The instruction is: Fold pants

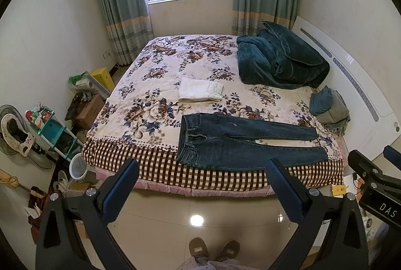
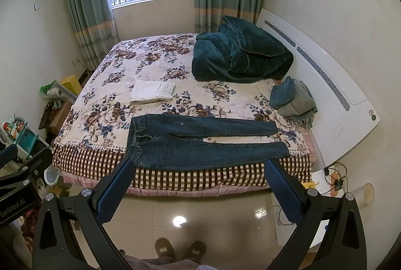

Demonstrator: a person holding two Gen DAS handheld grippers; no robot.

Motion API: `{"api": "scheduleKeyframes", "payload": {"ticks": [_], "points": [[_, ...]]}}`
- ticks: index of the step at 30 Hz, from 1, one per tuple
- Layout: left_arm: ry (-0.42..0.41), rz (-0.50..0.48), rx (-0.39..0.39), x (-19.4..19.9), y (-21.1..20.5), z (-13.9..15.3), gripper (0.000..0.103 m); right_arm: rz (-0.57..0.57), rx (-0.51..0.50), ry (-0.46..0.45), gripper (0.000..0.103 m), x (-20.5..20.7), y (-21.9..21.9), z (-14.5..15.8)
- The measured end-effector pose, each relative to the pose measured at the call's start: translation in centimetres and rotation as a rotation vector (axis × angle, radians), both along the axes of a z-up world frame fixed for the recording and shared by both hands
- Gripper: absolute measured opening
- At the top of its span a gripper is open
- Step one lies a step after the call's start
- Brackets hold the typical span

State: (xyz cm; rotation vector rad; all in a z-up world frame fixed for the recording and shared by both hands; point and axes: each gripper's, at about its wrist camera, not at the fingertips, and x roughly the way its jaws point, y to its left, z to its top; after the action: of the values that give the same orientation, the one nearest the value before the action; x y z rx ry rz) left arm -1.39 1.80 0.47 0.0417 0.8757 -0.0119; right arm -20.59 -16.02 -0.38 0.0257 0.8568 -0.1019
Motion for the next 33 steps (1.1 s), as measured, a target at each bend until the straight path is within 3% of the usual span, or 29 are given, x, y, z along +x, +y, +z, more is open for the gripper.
{"api": "scheduleKeyframes", "payload": {"ticks": [10,16,19,25,33], "points": [[0.0,0.011,0.007,-0.1,0.0,-0.6,0.103,0.001,0.009,-0.002,0.103,0.1,0.5,0.1],[-0.034,0.077,0.027,2.9,-1.5,-1.4,0.103,-0.041,0.017,-0.017,0.103,3.6,-2.4,-1.7],[-0.041,0.107,0.057,6.0,-2.6,-2.8,0.103,-0.075,0.028,-0.016,0.103,7.1,-4.7,-3.9],[0.026,0.108,0.106,14.0,-5.2,-6.9,0.103,-0.172,0.037,0.051,0.103,15.6,-8.7,-8.8],[0.173,0.123,0.117,28.2,-6.6,-15.3,0.103,-0.3,0.104,0.213,0.103,31.0,-14.4,-19.2]]}}
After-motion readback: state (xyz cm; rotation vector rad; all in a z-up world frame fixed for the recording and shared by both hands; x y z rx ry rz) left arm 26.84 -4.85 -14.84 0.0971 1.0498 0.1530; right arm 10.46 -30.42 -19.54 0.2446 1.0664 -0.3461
